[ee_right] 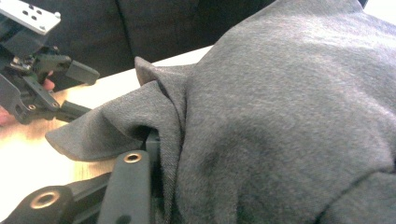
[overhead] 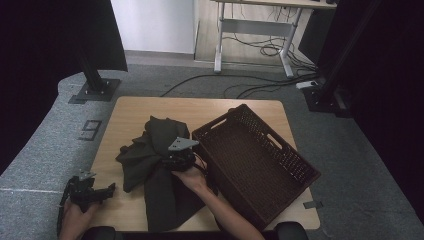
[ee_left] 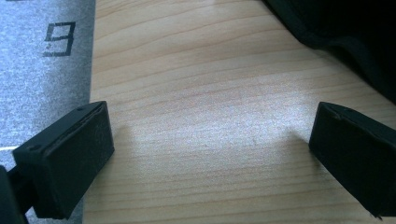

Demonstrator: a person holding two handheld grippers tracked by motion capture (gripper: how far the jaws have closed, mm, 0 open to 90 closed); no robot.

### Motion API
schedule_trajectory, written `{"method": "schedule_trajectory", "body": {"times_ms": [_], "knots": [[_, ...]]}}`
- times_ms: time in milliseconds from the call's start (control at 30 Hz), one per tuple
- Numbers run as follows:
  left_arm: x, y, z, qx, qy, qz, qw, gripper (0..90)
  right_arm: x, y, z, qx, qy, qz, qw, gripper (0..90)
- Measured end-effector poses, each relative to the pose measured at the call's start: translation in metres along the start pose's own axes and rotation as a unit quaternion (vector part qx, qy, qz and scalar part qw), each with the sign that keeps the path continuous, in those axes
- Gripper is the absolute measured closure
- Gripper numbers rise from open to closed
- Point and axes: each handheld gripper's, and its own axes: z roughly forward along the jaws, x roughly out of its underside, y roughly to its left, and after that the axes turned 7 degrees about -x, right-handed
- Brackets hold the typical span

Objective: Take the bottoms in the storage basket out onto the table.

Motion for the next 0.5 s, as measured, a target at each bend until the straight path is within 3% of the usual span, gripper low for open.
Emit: {"method": "schedule_trajectory", "body": {"times_ms": [133,167,300,400,500], "knots": [[-0.0001,0.0000,0.0000,0.000,0.001,0.000,1.0000,0.0,-0.0003,0.0016,0.0018,0.005,0.010,-0.013,0.9999,47.5],[-0.0001,0.0000,0.0000,0.000,0.001,0.000,1.0000,0.0,-0.0006,0.0023,0.0030,0.003,0.014,-0.018,0.9997,41.9],[-0.0002,0.0000,-0.0001,-0.001,0.001,0.001,1.0000,0.0,0.0000,0.0035,0.0039,0.003,0.013,-0.026,0.9996,34.1],[-0.0002,-0.0001,0.0000,-0.001,0.001,0.000,1.0000,0.0,0.0002,0.0067,0.0036,0.002,0.018,-0.054,0.9984,21.8],[-0.0002,-0.0001,0.0000,-0.001,0.001,0.000,1.0000,0.0,-0.0012,0.0091,0.0030,0.010,0.027,-0.063,0.9976,13.8]]}}
